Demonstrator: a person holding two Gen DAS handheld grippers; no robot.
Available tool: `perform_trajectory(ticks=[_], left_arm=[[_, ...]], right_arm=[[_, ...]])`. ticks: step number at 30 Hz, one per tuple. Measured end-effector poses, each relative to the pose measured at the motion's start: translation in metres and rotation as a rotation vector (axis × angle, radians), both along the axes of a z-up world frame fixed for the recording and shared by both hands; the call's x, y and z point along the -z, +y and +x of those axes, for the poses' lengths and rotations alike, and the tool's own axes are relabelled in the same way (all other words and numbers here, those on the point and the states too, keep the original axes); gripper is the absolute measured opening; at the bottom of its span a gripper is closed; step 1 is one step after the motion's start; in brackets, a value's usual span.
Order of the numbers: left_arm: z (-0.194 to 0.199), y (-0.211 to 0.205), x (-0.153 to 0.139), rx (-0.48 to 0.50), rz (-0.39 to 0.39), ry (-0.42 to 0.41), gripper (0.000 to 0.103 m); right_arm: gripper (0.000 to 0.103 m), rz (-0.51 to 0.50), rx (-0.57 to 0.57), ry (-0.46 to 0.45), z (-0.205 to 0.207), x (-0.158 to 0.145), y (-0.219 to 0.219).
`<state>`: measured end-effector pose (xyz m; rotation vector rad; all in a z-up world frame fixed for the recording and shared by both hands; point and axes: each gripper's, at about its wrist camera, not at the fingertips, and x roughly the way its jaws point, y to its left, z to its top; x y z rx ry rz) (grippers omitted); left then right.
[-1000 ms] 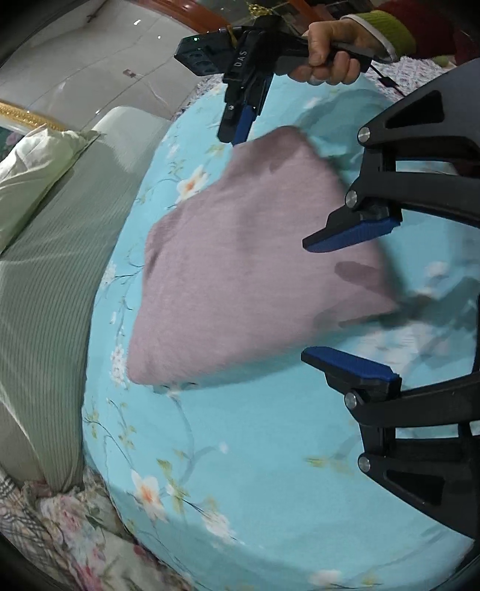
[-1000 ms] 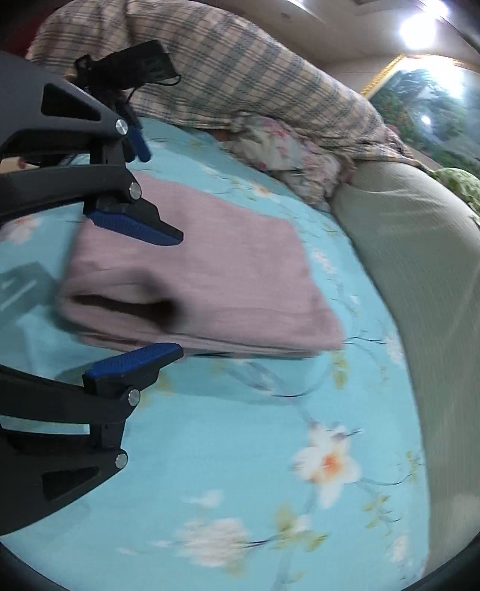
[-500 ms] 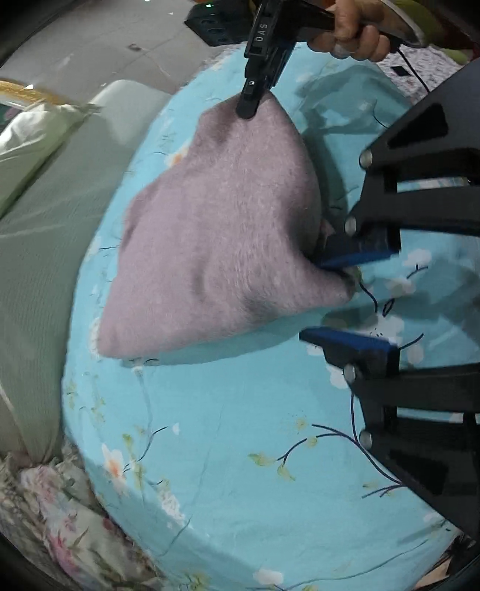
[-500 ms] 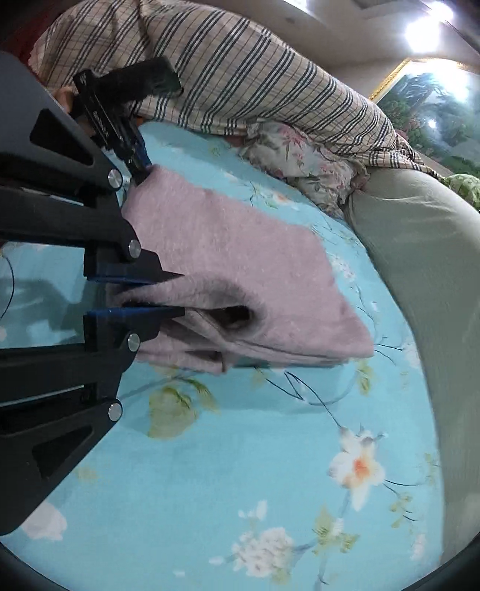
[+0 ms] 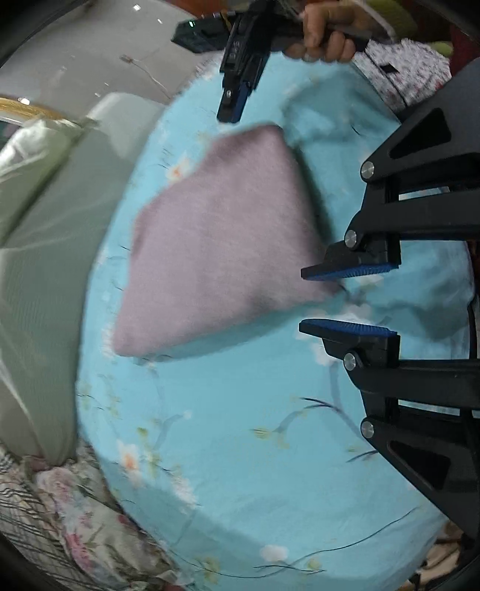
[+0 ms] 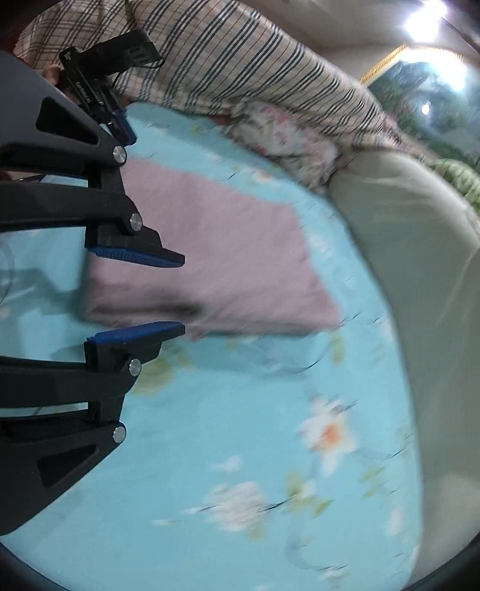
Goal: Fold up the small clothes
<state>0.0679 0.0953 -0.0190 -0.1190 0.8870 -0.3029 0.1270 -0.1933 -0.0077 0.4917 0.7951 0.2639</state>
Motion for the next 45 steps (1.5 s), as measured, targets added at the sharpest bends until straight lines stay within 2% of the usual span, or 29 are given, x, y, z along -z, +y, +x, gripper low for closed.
perform_trajectory(ticks=[2, 4, 7, 10, 13, 15, 20, 26, 27, 30, 33, 37, 39, 40, 45], left_arm=[[0.009, -0.003, -0.011, 0.022, -0.058, -0.027, 0.02], [0.021, -0.011, -0.014, 0.039, -0.083, -0.035, 0.02], [0.036, -0.025, -0.008, 0.069, -0.078, -0.03, 0.02], [0.043, -0.035, 0.006, 0.093, -0.073, 0.01, 0.02], [0.047, -0.039, 0.023, 0.096, -0.029, 0.054, 0.02], [0.048, -0.04, 0.037, 0.096, -0.01, 0.088, 0.02], [0.05, -0.041, 0.043, 0.076, -0.005, 0.093, 0.02], [0.047, -0.05, 0.041, 0.079, 0.049, 0.084, 0.018], [0.047, -0.05, 0.041, 0.076, 0.049, 0.085, 0.018], [0.046, -0.046, 0.042, 0.07, 0.037, 0.09, 0.018], [0.047, -0.046, 0.042, 0.068, 0.035, 0.092, 0.018], [0.046, -0.048, 0.04, 0.066, 0.04, 0.09, 0.019], [0.045, -0.047, 0.039, 0.067, 0.037, 0.089, 0.019], [0.044, -0.047, 0.039, 0.068, 0.035, 0.089, 0.019], [0.04, -0.048, 0.037, 0.062, 0.051, 0.086, 0.019]], right_arm=[[0.032, -0.017, -0.023, -0.012, 0.022, -0.004, 0.01], [0.032, -0.01, -0.052, -0.006, 0.054, 0.001, 0.02], [0.032, 0.002, -0.054, 0.04, 0.091, 0.02, 0.021], [0.032, -0.023, -0.004, 0.089, 0.122, 0.044, 0.013], [0.027, -0.007, 0.031, 0.109, 0.137, 0.063, -0.001], [0.013, -0.026, 0.053, 0.108, 0.141, 0.065, -0.005], [0.012, -0.03, 0.063, 0.107, 0.148, 0.069, -0.009], [0.013, -0.015, 0.062, 0.102, 0.142, 0.065, -0.013], [0.016, -0.013, 0.057, 0.095, 0.137, 0.061, -0.01], [0.016, 0.002, -0.006, 0.048, 0.106, 0.048, 0.001], [0.016, -0.038, -0.067, 0.046, 0.071, 0.053, 0.015], [0.016, -0.139, -0.08, 0.126, 0.032, 0.082, 0.023], [0.013, -0.177, -0.07, 0.129, 0.026, 0.093, 0.02], [0.013, -0.164, -0.062, 0.118, 0.022, 0.096, 0.015], [0.014, -0.192, -0.046, 0.115, 0.017, 0.086, 0.021]])
